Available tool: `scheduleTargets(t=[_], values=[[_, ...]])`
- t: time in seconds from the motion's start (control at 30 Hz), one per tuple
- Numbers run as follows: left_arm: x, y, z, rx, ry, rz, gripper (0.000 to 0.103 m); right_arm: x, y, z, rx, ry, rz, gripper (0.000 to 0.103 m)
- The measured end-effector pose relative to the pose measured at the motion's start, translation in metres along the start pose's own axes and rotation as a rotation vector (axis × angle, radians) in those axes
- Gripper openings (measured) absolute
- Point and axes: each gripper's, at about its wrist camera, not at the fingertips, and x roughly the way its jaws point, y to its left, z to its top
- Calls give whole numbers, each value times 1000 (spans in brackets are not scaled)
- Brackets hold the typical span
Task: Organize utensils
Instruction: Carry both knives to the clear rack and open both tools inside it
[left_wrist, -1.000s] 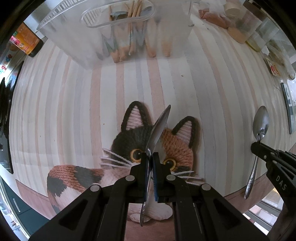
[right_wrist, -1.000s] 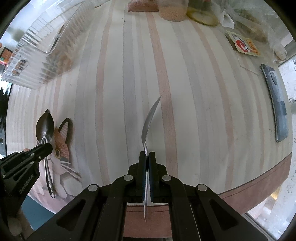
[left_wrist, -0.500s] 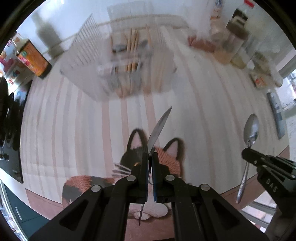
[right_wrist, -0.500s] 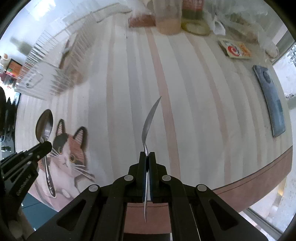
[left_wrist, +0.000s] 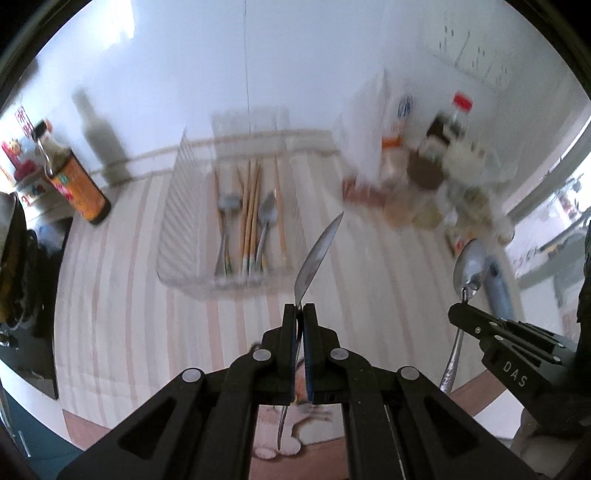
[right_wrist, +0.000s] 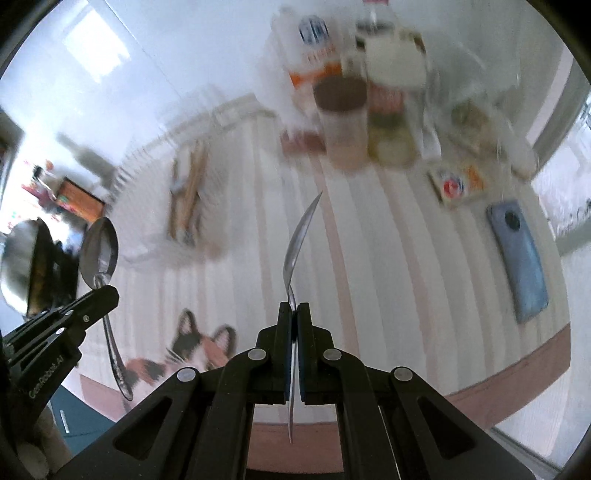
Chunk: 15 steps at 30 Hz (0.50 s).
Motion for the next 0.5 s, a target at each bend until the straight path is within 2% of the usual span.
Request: scheduleTargets(t=[0.3,0.37,0.5], values=[[-20,23,61,-43,-79,31,1,-29,46,64,-57,-113,94,2],[-17,32,74,-55,-79,43,1,-26,62,79,-72,-121,117,2],[5,55,93,-103,-25,33,1,-8,89,104,-102,-112,144,2]])
